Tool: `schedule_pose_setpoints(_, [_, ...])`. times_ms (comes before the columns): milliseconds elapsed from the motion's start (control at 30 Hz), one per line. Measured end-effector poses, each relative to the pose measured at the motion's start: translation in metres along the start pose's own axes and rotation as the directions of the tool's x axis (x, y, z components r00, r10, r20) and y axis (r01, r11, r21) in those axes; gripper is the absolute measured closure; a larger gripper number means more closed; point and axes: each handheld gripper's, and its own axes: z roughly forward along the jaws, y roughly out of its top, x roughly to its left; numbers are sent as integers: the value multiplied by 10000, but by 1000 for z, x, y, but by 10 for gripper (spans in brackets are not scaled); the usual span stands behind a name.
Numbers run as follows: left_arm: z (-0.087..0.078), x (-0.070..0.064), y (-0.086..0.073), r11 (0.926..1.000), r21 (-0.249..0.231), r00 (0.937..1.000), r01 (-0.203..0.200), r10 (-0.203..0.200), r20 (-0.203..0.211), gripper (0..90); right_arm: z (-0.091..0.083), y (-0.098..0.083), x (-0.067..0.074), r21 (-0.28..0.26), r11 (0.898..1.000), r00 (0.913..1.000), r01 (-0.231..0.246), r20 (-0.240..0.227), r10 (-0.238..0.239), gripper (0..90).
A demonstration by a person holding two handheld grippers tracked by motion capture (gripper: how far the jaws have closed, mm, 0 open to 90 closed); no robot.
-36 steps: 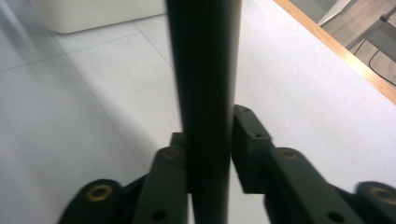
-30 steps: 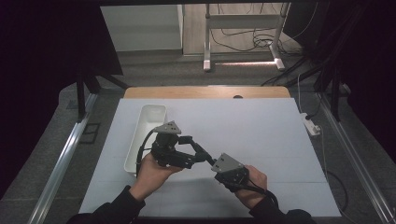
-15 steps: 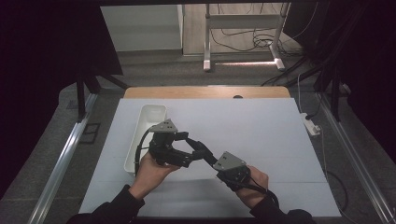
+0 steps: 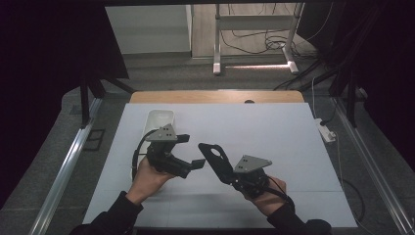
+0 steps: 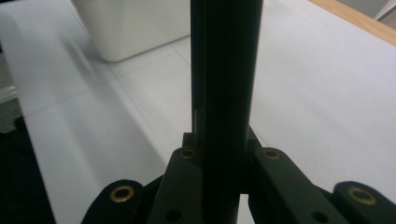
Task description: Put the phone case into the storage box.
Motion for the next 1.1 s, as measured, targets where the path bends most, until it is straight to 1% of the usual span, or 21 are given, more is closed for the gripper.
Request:
schedule_pose_setpoints(33, [-2,0,0,9999,23,9999,-113,113,23,2,-1,0,-1,-34,10000,9999,-50,-88,50,858])
schedule_pose_setpoints(67, [-3,1,0,9998,15,9998,-207,207,0,2,-2,0,-2,-136,9998,9994,-141,-333,137,858])
schedule_pose_setpoints(100, [-5,1,-1,9995,19,9995,-320,320,61,2,-3,-1,-3,-210,9995,9985,-250,-500,239,858])
schedule_pose_setpoints(133, [-5,1,-1,9995,19,9995,-320,320,61,0,-4,-1,-4,-343,9984,9958,-457,-814,428,858])
schedule_pose_setpoints(200, [-8,2,-2,9989,3,9988,-478,478,96,0,-6,-2,-6,-453,9970,9916,-624,-1164,568,859])
schedule_pose_setpoints(267, [-11,4,-3,9985,-59,9983,-541,542,210,0,-8,-2,-6,-512,9964,9893,-672,-1331,599,859])
schedule_pose_setpoints(333, [-12,6,-5,9985,-102,9983,-531,533,216,0,-9,-3,-7,-555,9953,9850,-799,-1574,703,859])
schedule_pose_setpoints(467, [-12,9,-7,9990,-154,9984,-424,429,357,0,-10,-4,-8,-591,9943,9796,-892,-1857,768,859])
schedule_pose_setpoints(533, [-11,8,-7,9991,-121,9987,-410,413,300,9,-9,-4,-7,-567,9947,9790,-861,-1899,739,859])
schedule_pose_setpoints(600, [-10,7,-7,9991,-65,9988,-408,410,270,61,-9,-4,-6,-575,9951,9790,-799,-1924,675,859])
schedule_pose_setpoints(633, [-9,6,-7,9990,-74,9987,-436,437,279,61,-9,-4,-6,-579,9953,9786,-775,-1953,648,859])
schedule_pose_setpoints(667, [-9,6,-8,9991,-120,9982,-416,420,424,126,-8,-3,-5,-561,9958,9780,-717,-2000,592,859])
schedule_pose_setpoints(700, [-9,6,-8,9991,-133,9977,-406,413,536,168,-8,-3,-4,-558,9960,9771,-701,-2048,573,859])
schedule_pose_setpoints(733, [-8,5,-7,9990,-139,9976,-429,436,531,190,-8,-3,-3,-579,9960,9766,-674,-2083,540,859])
schedule_pose_setpoints(800, [-8,4,-7,9988,-214,9959,-435,451,785,267,-8,-2,-1,-610,9962,9762,-624,-2114,482,859])
schedule_pose_setpoints(833, [-9,4,-7,9988,-273,9958,-399,420,819,286,-8,-2,-1,-621,9961,9755,-621,-2148,474,859])
schedule_pose_setpoints(900, [-9,3,-5,9991,-251,9953,-355,376,892,371,-8,-2,0,-608,9966,9761,-554,-2134,413,859])
schedule_pose_setpoints(933, [-9,2,-5,9990,-279,9949,-356,380,935,395,-7,-2,1,-587,9969,9756,-520,-2162,382,859])
schedule_pose_setpoints(1000, [-10,2,-5,9991,-224,9945,-368,388,972,458,-6,-2,2,-560,9976,9771,-408,-2107,282,859])
schedule_pose_setpoints(1033, [-10,1,-5,9991,-198,9945,-364,382,977,476,-6,-2,2,-551,9977,9770,-391,-2114,266,859])
schedule_pose_setpoints(1100, [-10,1,-5,9993,-136,9943,-356,367,1001,541,-6,-2,2,-566,9977,9776,-370,-2092,243,859])
